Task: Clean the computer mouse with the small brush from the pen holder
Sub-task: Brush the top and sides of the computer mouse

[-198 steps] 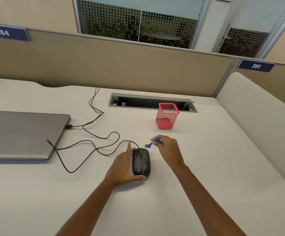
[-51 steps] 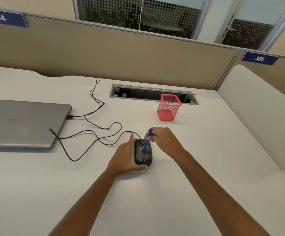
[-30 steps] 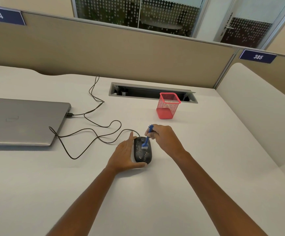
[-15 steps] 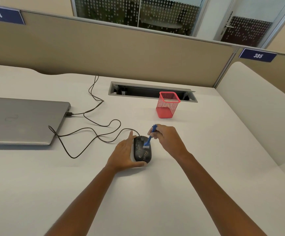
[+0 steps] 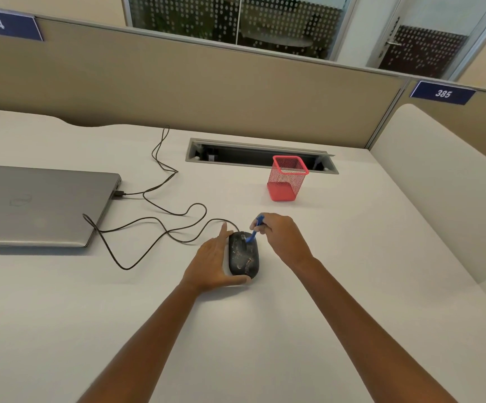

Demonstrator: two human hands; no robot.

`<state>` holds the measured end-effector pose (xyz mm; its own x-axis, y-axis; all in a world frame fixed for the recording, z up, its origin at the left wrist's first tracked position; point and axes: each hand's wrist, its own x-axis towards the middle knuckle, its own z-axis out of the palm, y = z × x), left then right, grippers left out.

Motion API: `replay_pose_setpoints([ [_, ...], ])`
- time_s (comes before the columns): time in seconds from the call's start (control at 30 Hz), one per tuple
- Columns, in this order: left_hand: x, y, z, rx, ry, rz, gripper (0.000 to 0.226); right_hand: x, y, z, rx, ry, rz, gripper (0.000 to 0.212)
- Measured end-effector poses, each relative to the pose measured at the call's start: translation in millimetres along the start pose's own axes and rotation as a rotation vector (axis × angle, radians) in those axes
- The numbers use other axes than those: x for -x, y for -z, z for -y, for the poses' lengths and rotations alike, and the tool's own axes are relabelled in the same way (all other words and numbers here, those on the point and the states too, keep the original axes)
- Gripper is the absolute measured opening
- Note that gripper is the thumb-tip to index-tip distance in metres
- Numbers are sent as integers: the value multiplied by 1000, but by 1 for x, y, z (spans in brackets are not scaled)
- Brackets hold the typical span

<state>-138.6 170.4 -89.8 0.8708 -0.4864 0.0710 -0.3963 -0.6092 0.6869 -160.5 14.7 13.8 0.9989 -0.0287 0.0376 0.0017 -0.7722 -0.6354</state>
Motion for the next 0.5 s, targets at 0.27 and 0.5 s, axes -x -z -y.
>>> replay_pose_setpoints([
  [0.27, 0, 1, -2, 2, -10, -3, 122, 33, 6, -13, -24, 55, -24, 18],
  [0.5, 0, 1, -2, 3, -11, 1, 119, 25, 10, -16, -68, 97, -235, 15],
])
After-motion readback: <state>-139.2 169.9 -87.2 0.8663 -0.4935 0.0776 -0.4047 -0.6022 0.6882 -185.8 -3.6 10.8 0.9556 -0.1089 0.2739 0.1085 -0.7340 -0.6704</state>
